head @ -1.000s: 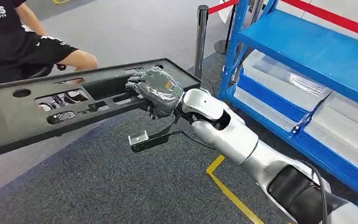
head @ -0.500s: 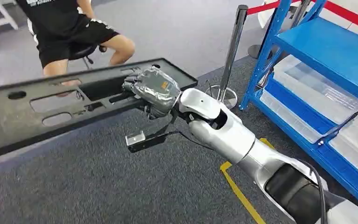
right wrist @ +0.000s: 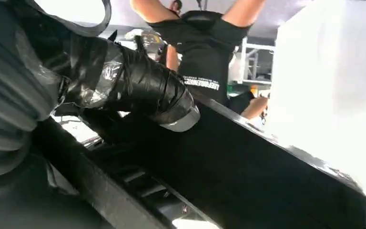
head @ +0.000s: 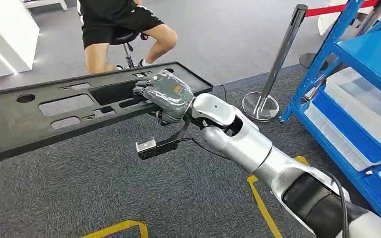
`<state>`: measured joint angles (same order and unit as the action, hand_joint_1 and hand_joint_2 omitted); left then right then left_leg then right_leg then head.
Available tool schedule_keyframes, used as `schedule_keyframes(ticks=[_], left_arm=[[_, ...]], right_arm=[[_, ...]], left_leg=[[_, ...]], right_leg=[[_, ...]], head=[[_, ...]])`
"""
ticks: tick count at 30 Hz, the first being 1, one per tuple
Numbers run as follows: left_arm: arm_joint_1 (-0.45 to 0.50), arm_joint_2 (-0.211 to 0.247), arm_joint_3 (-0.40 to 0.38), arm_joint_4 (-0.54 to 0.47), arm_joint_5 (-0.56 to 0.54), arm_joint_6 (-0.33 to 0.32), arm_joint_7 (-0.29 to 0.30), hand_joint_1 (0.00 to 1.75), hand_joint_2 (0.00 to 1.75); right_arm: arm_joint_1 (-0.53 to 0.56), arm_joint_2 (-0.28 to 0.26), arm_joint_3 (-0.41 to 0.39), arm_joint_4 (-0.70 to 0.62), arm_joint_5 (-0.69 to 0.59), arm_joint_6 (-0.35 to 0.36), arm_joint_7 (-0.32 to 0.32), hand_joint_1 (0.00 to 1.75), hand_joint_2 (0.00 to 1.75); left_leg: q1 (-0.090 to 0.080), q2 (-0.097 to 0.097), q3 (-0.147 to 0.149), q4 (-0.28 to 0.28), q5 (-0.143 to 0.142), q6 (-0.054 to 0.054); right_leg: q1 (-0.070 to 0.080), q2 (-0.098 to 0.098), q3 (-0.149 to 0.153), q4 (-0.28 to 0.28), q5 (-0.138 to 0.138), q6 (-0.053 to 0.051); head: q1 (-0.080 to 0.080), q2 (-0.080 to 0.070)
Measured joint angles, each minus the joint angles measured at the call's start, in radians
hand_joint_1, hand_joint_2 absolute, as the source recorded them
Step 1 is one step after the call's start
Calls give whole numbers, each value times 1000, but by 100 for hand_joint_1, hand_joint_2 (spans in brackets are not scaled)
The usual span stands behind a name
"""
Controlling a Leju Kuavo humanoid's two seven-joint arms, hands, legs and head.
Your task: Take the parts from the cabinet and place them on the table.
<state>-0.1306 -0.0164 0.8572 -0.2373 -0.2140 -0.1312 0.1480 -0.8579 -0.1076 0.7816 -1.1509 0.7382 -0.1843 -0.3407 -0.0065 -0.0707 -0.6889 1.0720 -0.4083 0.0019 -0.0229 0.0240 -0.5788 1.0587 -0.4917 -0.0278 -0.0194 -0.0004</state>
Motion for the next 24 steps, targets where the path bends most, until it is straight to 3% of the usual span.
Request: schedule_keyframes(ticks=[1, 2, 3, 4, 5, 6, 7, 8, 9, 10, 11, 13, 14, 15, 16, 17, 18, 19, 20, 21, 23, 24], left_arm=[[-3, 0, 0, 0, 0, 0, 0, 0, 175], [-6, 0, 0, 0, 0, 1, 0, 0, 175], [-6, -1, 0, 0, -1, 3, 0, 0, 175], [-6, -2, 0, 0, -2, 7, 0, 0, 175], [-6, -4, 0, 0, -6, 10, 0, 0, 175], [-7, -6, 0, 0, -13, 13, 2, 0, 175], [-10, -10, -2, 0, -23, 16, 3, 0, 175], [-17, -14, -5, 0, -39, 25, 13, 0, 175], [-28, -20, -10, 0, -51, 37, 26, 0, 175], [-43, -24, -20, 0, -60, 55, 39, 0, 175], [-54, -29, -27, 0, -61, 70, 48, 0, 175], [-67, -30, -30, 0, -57, 86, 56, 0, 175], [-73, -30, -30, 0, -55, 88, 58, 0, 175], [-75, -35, -31, 0, -53, 90, 60, 0, 175], [-80, -36, -31, 0, -50, 91, 61, 0, 175], [-84, -38, -31, 0, -49, 91, 61, 0, 175], [-87, -39, -31, 0, -48, 90, 61, 0, 175], [-88, -41, -32, 0, -48, 90, 61, 0, 175], [-88, -41, -32, 0, -47, 90, 61, 0, 175], [-88, -41, -32, 0, -47, 90, 61, 0, 175], [-83, -43, -32, 0, -38, 83, 59, 0, 175], [-79, -44, -32, 0, -35, 76, 56, 0, 175]], right_arm=[[-1, 0, 0, 0, 0, 0, -1, 175, 175], [-1, 0, 0, 0, 0, -1, -1, 175, 175], [1, 0, 0, 0, 0, -1, -1, 175, 175], [2, 0, 0, 1, 0, -1, -1, 175, 175], [2, 0, 0, 2, 0, -1, -1, 175, 175], [2, -2, 0, 3, 0, -2, 0, 175, 175], [2, -5, 0, 3, 0, -4, 1, 175, 175], [3, -13, -1, 3, -2, -10, -1, 175, 175], [5, -26, -5, 3, -4, -19, -10, 175, 175], [12, -47, -18, 3, -9, -33, -27, 175, 175], [24, -59, -31, 2, -10, -40, -42, 175, 175], [33, -68, -46, 3, -9, -40, -52, 175, 175], [35, -69, -51, 2, -8, -39, -52, 175, 175], [36, -73, -57, 3, -5, -37, -53, 175, 175], [35, -76, -60, 2, -5, -37, -53, 175, 175], [37, -81, -63, 3, -4, -37, -53, 175, 175], [44, -84, -63, 3, -2, -35, -53, 175, 175], [52, -88, -63, 4, -1, -35, -52, 175, 175], [57, -89, -63, 4, -1, -34, -51, 175, 175], [59, -89, -64, 5, -1, -34, -51, 175, 175], [56, -94, -66, 6, 0, -33, -51, 175, 175], [53, -94, -66, 5, 0, -31, -50, 175, 175]], left_leg=[[4, 33, -26, 58, -39, -7], [9, 53, -63, 145, -84, -12], [13, 61, -96, 223, -117, -15], [16, 64, -115, 272, -128, -17], [17, 64, -110, 269, -115, -17], [18, 66, -82, 226, -87, -15], [18, 70, -32, 145, -48, -11], [16, 90, 26, 47, -14, -5], [8, 134, 59, -24, -24, 2], [-5, 141, 70, -22, -18, 14], [-14, 134, 62, -30, -13, 25], [-18, 115, 59, -48, -17, 34], [-7, 105, 80, -70, -8, 43], [-8, 96, 85, -81, -2, 44], [-6, 92, 86, -80, 1, 53], [-6, 80, 84, -79, 1, 55], [-6, 68, 84, -78, 0, 56], [-7, 52, 83, -75, 0, 58], [-7, 35, 83, -71, -1, 58], [-7, 19, 83, -66, -3, 58], [-6, -16, 82, -50, -12, 52], [-5, -28, 77, -40, -19, 47]], right_leg=[[3, -13, -1, -1, 2, -4], [8, -28, -3, -1, 3, -5], [11, -43, -5, -1, 3, -5], [13, -58, -8, -1, 4, -5], [14, -72, -9, -1, 4, -5], [15, -84, -9, -1, 4, -5], [16, -98, -7, -1, 3, -4], [17, -108, -5, -1, 2, -3], [17, -122, -4, -2, 1, 0], [19, -135, -4, -6, 3, 7], [18, -150, 2, -10, 3, 14], [18, -169, 8, -17, 4, 24], [19, -163, 4, -17, -1, 34], [11, -97, -2, 4, -12, 38], [10, -53, -27, 54, -41, 38], [11, -32, -69, 134, -78, 38], [10, -27, -111, 217, -108, 41], [10, -26, -146, 276, -119, 42], [10, -26, -158, 287, -104, 43], [9, -25, -149, 256, -70, 44], [6, -14, -83, 95, 31, 41], [3, 24, -60, 30, 50, 39]], head=[[1, 0], [1, 0], [1, 0], [1, 0], [1, 0], [1, 0], [1, 0], [1, 0], [1, 0], [2, 0], [0, 0], [1, 0], [3, 0], [4, 0], [4, 0], [5, 0], [4, 0], [5, 0], [4, 0], [5, 0], [5, 0], [4, 0]])
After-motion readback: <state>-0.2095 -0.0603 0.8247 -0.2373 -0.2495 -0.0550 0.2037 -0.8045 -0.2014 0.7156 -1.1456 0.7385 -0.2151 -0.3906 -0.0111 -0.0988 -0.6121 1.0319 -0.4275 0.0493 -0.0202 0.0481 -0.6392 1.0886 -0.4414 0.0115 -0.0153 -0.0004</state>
